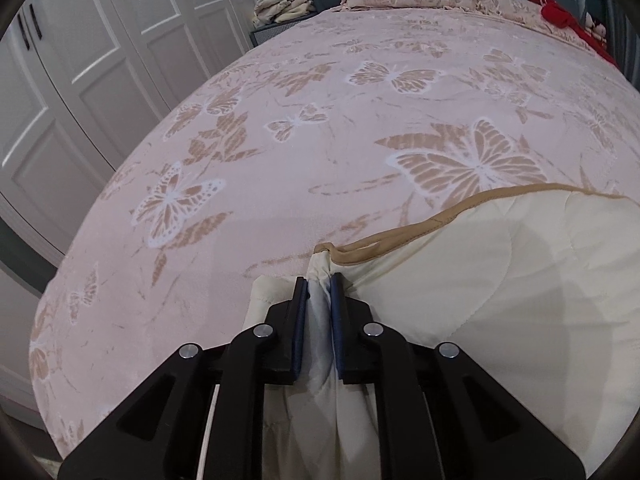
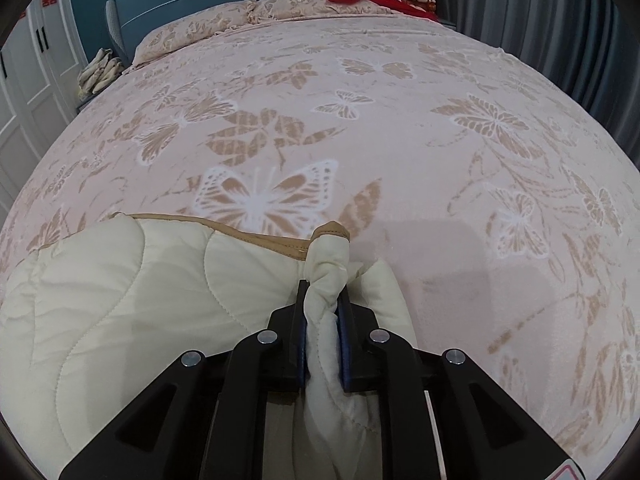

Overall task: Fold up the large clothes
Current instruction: 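Grasp the jacket's piped hem with the right tool while the left tool grasps beside it, then regrasp the tan-piped hem with both tools side by side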

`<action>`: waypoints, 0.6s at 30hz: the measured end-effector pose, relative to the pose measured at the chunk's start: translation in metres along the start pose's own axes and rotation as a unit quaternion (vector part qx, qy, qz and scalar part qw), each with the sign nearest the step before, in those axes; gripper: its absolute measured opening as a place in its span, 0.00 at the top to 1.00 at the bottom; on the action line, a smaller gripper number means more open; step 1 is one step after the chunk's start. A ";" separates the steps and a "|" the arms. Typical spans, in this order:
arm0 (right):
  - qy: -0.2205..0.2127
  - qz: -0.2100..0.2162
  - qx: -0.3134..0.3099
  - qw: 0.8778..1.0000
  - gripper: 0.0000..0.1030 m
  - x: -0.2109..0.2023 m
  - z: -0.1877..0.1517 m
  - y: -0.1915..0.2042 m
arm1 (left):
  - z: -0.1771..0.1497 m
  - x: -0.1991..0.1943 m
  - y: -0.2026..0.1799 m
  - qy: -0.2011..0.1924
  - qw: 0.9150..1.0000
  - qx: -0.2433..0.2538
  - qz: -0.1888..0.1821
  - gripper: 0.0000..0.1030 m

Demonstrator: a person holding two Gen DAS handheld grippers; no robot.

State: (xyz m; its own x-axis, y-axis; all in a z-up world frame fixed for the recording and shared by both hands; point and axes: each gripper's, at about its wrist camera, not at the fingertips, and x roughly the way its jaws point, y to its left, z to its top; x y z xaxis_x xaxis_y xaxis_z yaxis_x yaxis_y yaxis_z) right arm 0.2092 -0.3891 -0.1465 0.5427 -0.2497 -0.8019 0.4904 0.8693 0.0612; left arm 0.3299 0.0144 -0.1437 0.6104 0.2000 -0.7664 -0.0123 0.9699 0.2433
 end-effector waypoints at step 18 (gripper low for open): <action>-0.028 0.135 -0.064 0.988 0.88 -0.106 0.024 0.122 | 0.063 -0.146 -0.082 -0.057 0.990 0.024 -0.129 0.59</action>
State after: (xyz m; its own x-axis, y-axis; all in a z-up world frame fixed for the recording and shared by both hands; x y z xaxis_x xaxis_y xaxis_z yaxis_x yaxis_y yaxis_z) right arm 0.2279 -0.2663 -0.0395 0.6808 -0.0224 -0.7321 0.2347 0.9535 0.1891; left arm 0.2913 -0.1027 -0.0142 0.6735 -0.0727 -0.7356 0.1918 0.9783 0.0789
